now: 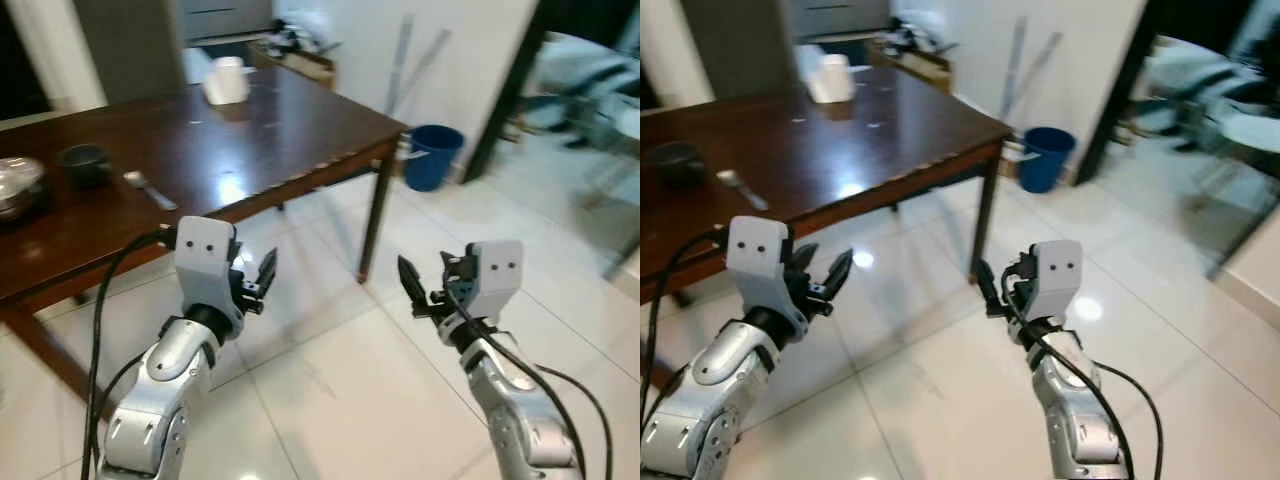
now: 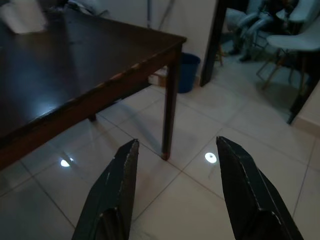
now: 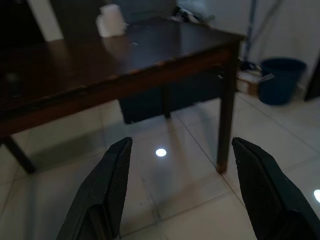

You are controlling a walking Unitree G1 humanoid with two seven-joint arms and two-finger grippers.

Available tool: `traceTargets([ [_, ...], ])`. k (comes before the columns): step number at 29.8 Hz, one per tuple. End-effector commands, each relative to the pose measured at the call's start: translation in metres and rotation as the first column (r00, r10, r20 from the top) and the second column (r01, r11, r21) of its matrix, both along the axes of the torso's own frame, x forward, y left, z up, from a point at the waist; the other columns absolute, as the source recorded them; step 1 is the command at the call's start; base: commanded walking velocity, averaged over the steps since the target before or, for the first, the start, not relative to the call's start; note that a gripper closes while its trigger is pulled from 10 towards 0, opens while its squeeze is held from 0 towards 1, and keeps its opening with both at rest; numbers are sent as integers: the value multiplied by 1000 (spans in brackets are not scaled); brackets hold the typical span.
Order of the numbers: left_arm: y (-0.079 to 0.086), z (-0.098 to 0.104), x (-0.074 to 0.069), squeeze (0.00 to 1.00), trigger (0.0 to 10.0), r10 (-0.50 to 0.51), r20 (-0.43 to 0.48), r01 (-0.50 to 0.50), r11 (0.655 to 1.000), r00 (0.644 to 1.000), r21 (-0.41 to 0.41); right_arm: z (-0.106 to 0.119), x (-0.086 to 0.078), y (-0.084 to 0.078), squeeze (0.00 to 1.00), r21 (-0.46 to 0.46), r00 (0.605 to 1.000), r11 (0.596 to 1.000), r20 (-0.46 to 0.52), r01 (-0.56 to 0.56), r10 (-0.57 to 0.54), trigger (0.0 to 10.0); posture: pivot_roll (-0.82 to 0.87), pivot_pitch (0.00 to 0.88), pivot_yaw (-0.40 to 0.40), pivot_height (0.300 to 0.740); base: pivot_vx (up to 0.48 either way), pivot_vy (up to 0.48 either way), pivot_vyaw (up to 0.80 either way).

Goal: Setting the table

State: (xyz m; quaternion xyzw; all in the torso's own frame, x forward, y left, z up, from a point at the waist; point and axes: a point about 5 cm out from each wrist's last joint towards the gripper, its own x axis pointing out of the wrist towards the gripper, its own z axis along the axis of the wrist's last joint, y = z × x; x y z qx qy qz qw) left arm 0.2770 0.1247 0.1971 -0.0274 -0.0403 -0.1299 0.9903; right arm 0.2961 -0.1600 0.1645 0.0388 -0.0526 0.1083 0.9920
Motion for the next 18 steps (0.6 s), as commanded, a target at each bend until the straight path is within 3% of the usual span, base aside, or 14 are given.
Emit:
traceTargets([
  [1, 1, -3, -1, 0, 10000, 0, -13, 0, 1000, 1000, -4, -2, -1, 0, 0, 4, 1000, 1000, -14, -2, 2, 10000, -44, 0, 80, 740, 0, 0, -781],
  [18, 0, -2, 1, 0, 10000, -7, -12, 7, 1000, 1000, -8, -2, 0, 1, 0, 4, 1000, 1000, -14, -3, 3, 10000, -46, 0, 84, 740, 0, 0, -782],
])
